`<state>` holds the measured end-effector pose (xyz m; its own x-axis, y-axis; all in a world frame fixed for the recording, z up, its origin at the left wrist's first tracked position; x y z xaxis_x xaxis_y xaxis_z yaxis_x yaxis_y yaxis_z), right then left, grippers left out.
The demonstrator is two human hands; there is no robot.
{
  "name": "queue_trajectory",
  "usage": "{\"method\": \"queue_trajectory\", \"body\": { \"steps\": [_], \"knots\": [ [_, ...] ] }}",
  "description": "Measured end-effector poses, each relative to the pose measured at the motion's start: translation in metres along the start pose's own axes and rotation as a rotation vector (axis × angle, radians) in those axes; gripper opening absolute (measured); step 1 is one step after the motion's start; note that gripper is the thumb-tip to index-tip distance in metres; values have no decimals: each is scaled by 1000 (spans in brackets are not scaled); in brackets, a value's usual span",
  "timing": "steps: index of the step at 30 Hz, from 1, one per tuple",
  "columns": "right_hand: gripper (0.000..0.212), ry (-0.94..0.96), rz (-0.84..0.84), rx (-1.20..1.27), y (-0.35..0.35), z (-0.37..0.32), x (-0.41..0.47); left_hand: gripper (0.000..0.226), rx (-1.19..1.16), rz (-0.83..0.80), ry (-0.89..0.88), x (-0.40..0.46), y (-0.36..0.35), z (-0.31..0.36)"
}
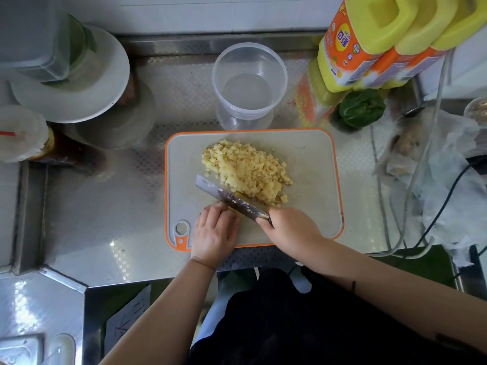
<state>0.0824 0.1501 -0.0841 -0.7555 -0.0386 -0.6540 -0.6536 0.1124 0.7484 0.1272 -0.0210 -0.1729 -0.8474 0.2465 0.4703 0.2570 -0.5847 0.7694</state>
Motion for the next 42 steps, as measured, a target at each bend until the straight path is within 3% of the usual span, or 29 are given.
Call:
{"method": "queue_trajectory", "body": {
  "steps": [14,23,31,36,42],
  "knots": [
    [24,18,7,-40,-12,-16,2,19,-42,10,38,-6,-4,-5],
    [25,-1,31,-9,-34,-16,9,15,-48,-6,23,-7,-7,-7],
    [34,-55,-86,91,-15,-18,23,22,-64,-1,46,-6,-2,-4],
    [44,4,36,59,-7,-7,-3,15,-4,-5,21,-7,6,-3],
    [31,40,49,26,-10,-9,-15,24,-7,-67,85,-6,5,-7]
  ]
}}
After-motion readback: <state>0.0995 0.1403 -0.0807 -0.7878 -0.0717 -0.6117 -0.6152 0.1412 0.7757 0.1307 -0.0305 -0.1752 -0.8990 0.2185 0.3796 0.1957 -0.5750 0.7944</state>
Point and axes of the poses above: each hand's wrist, its own x-axis towards the middle knuckle, its own y-axis out of the back of the hand, z = x × y, the point moved 2 cm from there along x, towards the middle knuckle, and after that the axes turned 12 degrees about -y, right-handed, at the moved point
